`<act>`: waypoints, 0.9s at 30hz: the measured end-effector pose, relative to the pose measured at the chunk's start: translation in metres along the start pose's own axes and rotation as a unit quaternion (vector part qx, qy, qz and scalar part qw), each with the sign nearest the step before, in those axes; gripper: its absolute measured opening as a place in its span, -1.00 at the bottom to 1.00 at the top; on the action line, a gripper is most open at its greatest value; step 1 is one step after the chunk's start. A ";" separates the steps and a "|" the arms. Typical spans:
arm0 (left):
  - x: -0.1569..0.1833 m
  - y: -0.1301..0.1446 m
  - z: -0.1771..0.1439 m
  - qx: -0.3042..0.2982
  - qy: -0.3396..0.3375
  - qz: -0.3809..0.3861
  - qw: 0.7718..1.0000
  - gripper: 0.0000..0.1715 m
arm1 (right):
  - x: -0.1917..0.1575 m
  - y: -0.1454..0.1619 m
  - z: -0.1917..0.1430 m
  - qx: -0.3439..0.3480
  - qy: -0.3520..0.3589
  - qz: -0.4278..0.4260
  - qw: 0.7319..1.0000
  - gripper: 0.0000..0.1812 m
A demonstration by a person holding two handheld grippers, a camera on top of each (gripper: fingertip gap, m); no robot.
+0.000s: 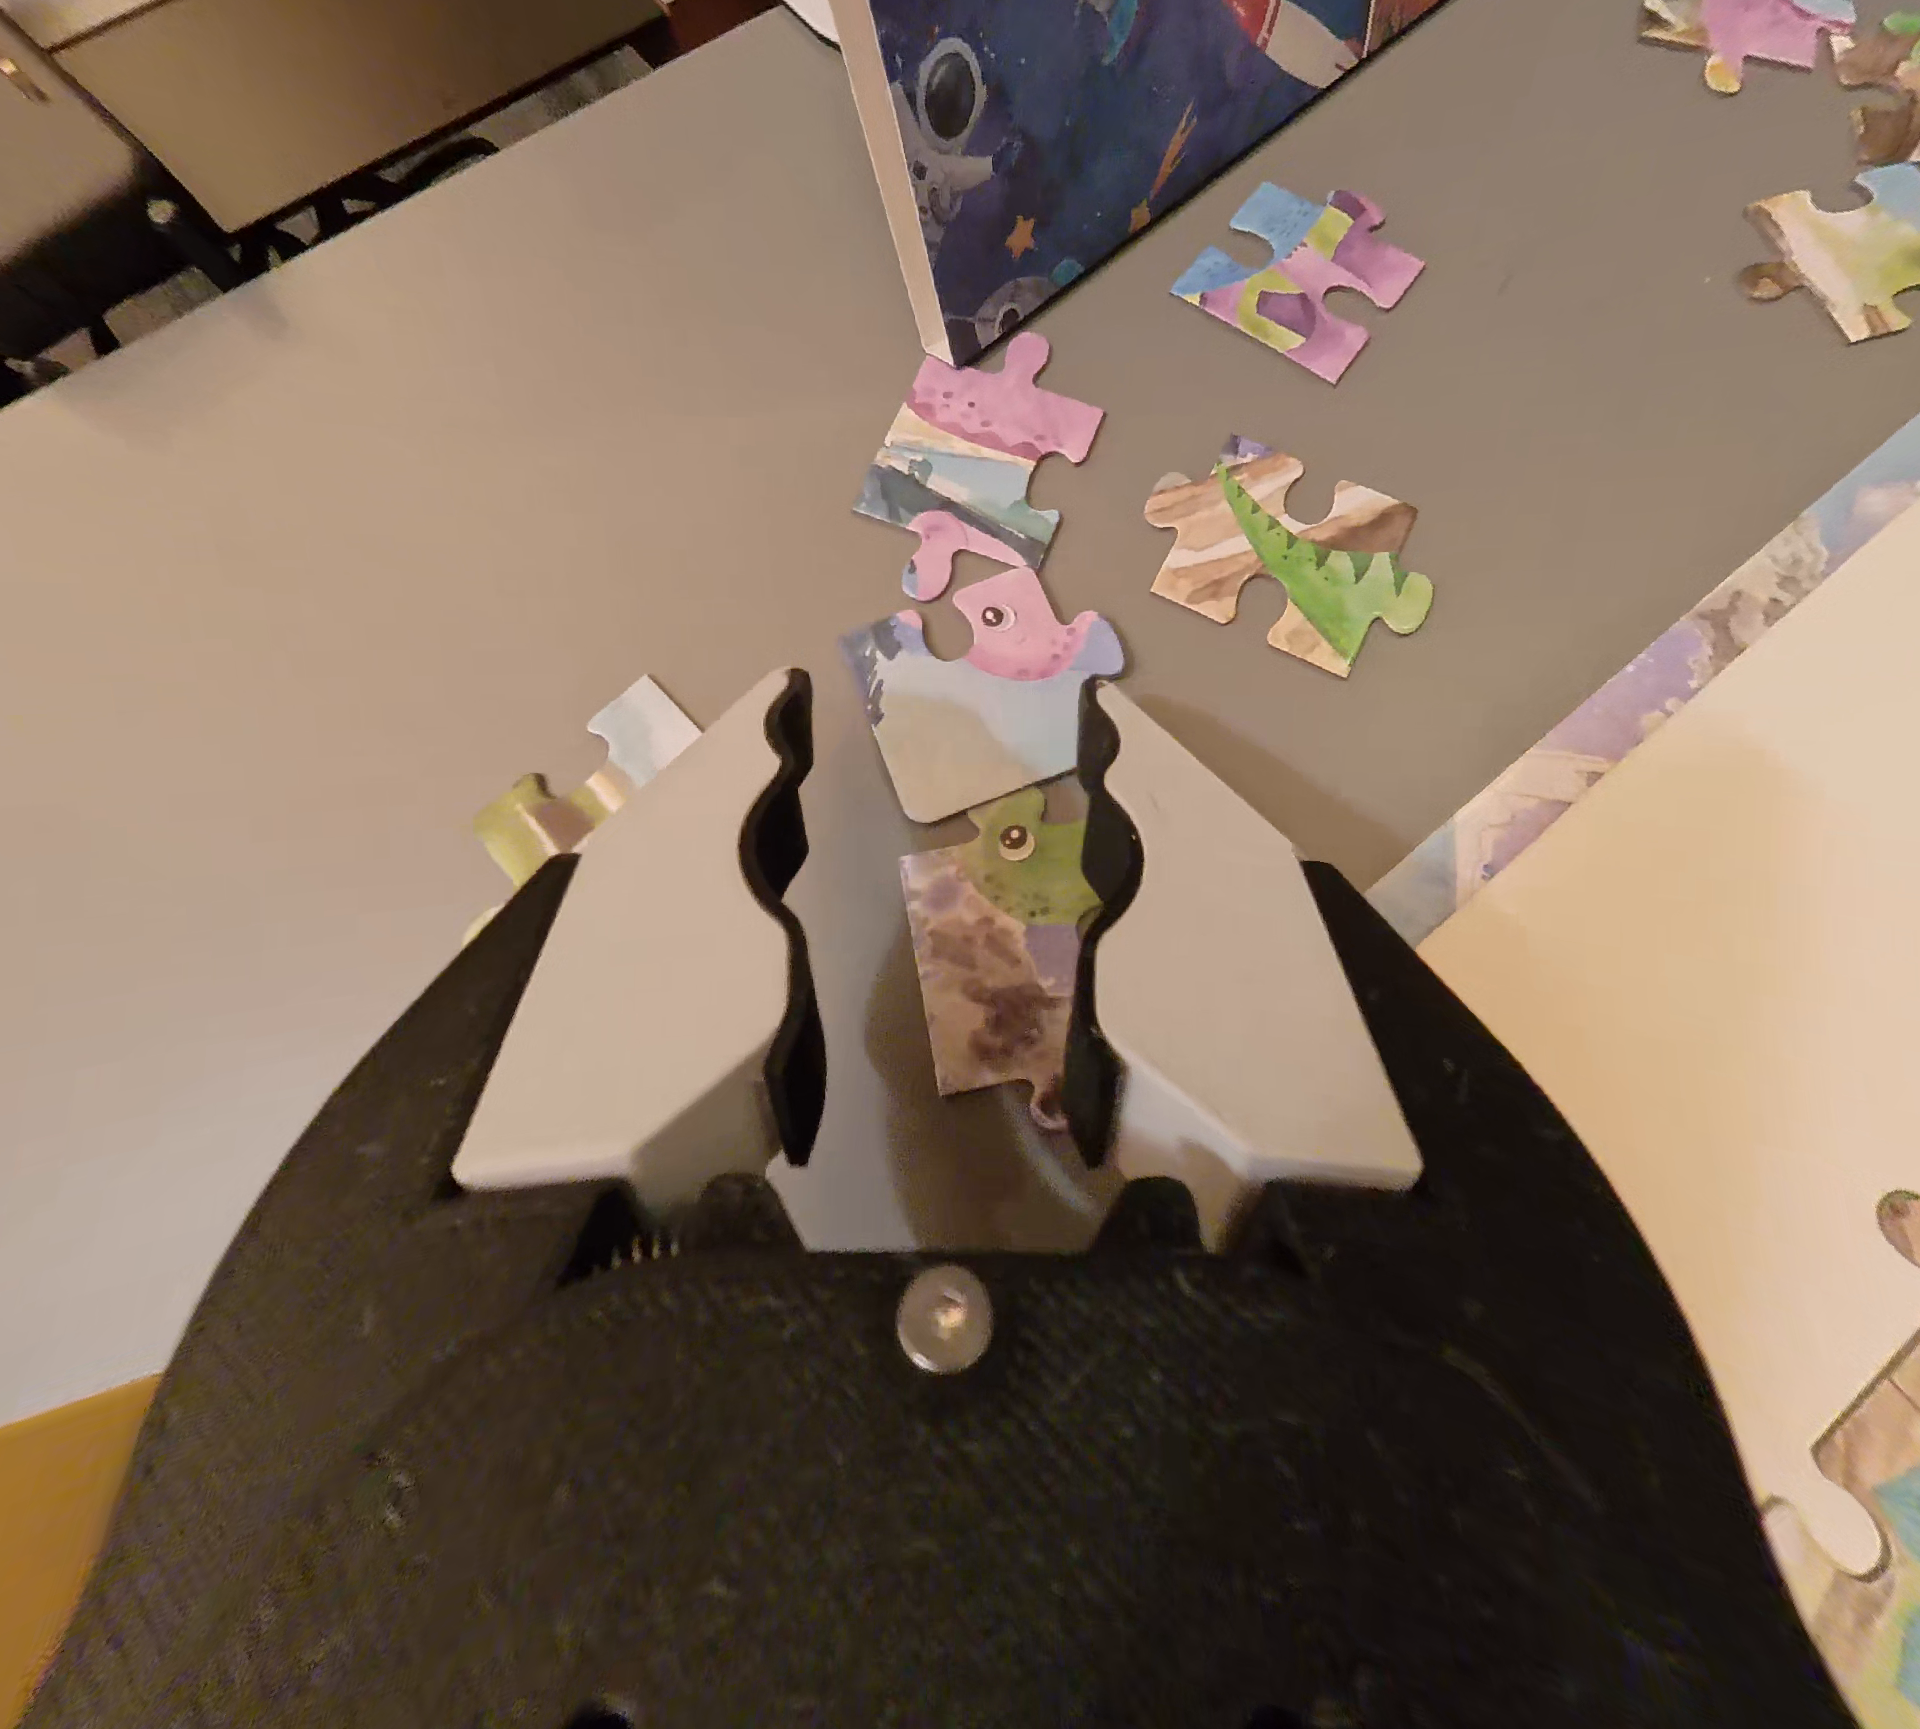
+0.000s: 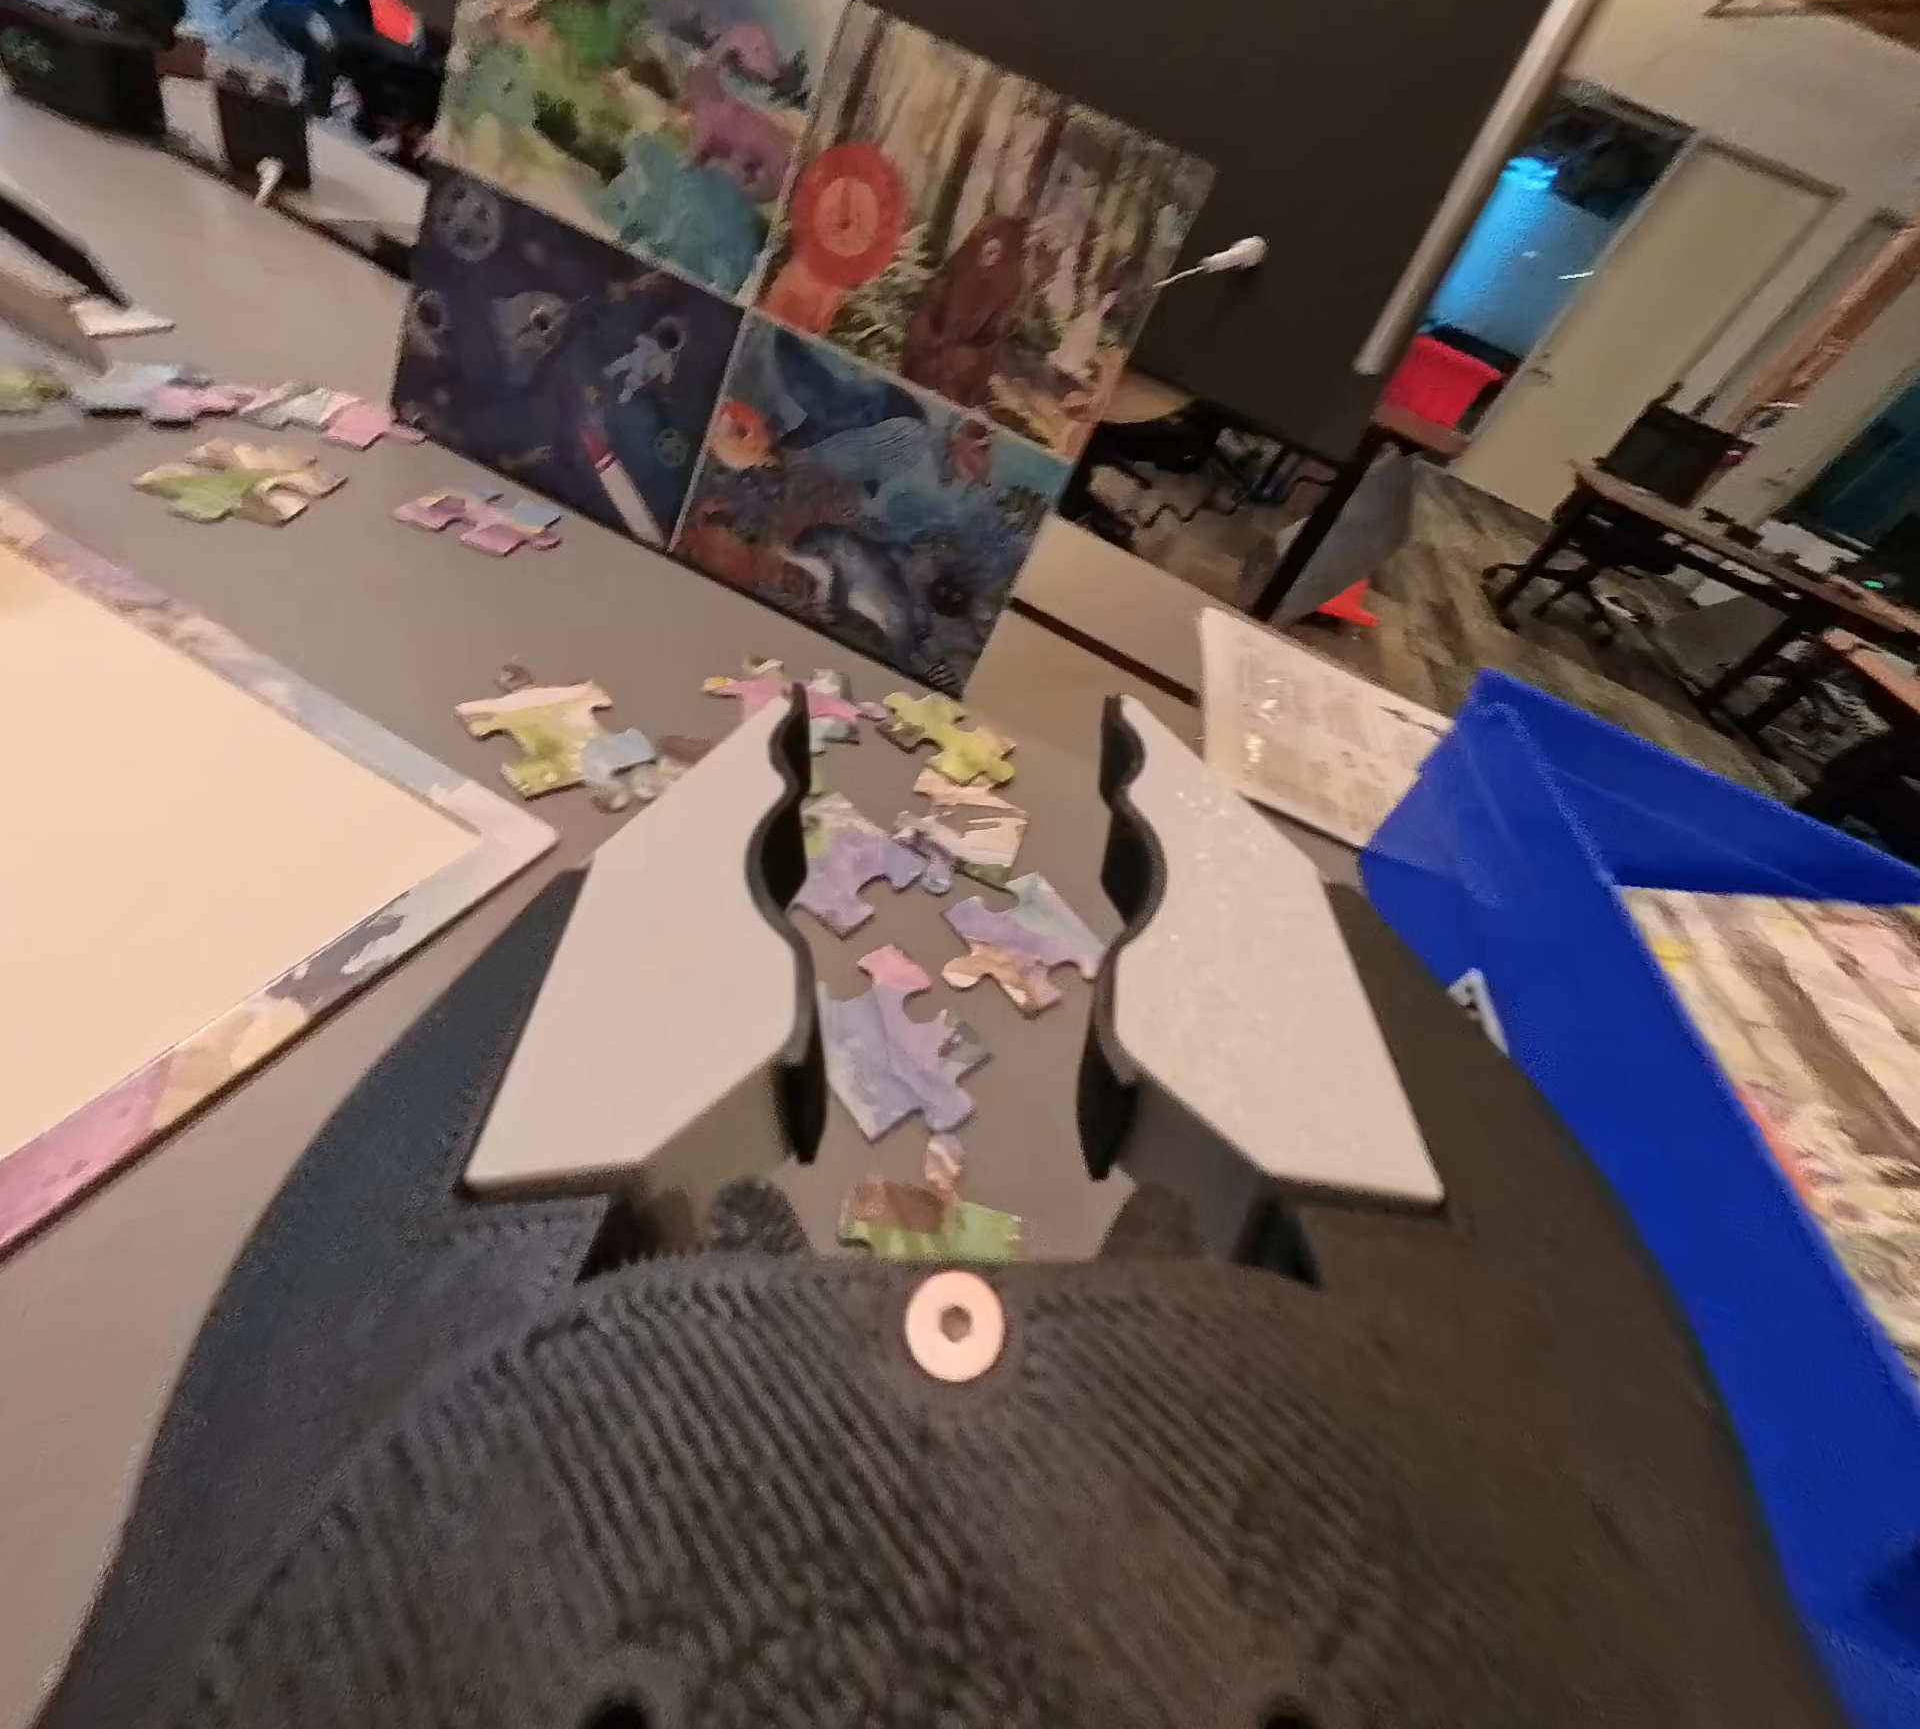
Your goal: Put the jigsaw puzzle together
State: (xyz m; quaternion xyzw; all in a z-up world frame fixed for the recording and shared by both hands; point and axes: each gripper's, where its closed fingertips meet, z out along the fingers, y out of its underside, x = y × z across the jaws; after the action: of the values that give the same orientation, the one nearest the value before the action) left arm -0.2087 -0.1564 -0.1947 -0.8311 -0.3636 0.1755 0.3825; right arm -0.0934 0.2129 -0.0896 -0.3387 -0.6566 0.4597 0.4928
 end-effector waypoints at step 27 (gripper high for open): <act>0.004 0.004 0.003 -0.013 0.010 -0.016 1.000 -0.46 | 0.054 -0.016 -0.031 0.091 0.060 0.135 0.985 -0.48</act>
State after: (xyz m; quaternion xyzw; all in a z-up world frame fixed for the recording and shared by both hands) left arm -0.2058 -0.1532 -0.2001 -0.8316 -0.3753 0.1565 0.3782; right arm -0.0786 0.2641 -0.0540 -0.4047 -0.5293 0.5593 0.4932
